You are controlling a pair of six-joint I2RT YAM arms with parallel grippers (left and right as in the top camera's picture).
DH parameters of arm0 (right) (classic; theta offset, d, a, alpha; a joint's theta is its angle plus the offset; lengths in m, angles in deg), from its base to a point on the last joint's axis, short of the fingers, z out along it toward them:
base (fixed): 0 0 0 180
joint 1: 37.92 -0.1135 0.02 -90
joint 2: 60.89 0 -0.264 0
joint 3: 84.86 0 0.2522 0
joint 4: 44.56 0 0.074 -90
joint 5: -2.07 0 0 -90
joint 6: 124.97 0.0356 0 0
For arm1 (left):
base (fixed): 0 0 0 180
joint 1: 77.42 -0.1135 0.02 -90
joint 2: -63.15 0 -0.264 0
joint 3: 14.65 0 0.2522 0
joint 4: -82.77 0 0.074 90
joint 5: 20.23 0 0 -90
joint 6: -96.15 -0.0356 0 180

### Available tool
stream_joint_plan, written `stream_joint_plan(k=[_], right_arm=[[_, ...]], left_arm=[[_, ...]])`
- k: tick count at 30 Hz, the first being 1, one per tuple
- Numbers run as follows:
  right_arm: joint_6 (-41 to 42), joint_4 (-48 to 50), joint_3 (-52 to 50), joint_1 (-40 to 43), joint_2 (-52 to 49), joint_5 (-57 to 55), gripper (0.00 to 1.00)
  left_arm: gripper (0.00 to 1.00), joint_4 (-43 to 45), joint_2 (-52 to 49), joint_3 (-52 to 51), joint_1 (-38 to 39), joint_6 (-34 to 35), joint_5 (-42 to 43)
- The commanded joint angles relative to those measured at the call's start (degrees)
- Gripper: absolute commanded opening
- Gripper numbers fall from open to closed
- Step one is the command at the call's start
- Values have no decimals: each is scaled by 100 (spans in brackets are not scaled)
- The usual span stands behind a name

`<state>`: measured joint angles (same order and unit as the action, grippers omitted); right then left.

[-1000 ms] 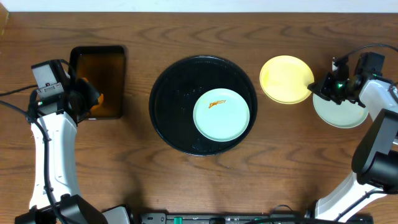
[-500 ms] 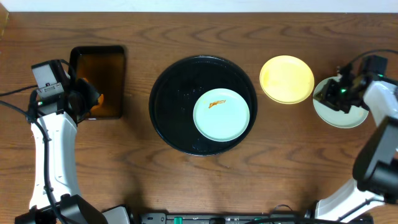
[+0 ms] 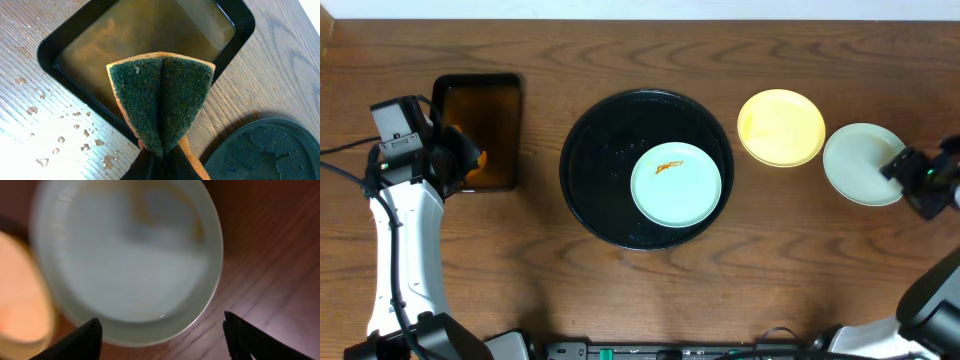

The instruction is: Clean dirty plates on tray and stack at the side

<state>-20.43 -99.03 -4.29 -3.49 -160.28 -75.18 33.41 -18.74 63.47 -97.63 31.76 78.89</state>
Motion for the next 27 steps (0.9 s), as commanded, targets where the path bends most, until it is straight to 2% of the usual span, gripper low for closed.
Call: stream_joint_plan(k=[1, 5, 8, 12, 16, 21, 23, 25, 27], right_arm=[[133, 199, -323, 127, -348, -63, 71], [221, 240, -350, 275, -601, -50, 68], [260, 243, -350, 396, -734, -50, 62], [328, 308, -352, 560, -859, -48, 47], [461, 476, -356, 730, -1054, 0, 39], [470, 848, -361, 942, -1464, 588, 27], [474, 984, -361, 1034, -1668, 769, 19], [474, 1064, -361, 1150, -1869, 1010, 5], [474, 1132, -361, 1305, -2024, 1255, 1]], left_arm=[[8, 7, -11, -7, -13, -50, 55], [8, 4, -11, -7, -13, -50, 52], [8, 4, -11, -7, -13, -50, 55], [8, 7, -11, -7, -13, -50, 52], [8, 4, -11, -7, -13, -50, 55], [8, 4, -11, -7, -13, -50, 55], [8, 4, -11, -7, -13, -50, 52], [8, 0, -11, -7, -13, -52, 52], [8, -2, -11, -7, -13, -52, 52]])
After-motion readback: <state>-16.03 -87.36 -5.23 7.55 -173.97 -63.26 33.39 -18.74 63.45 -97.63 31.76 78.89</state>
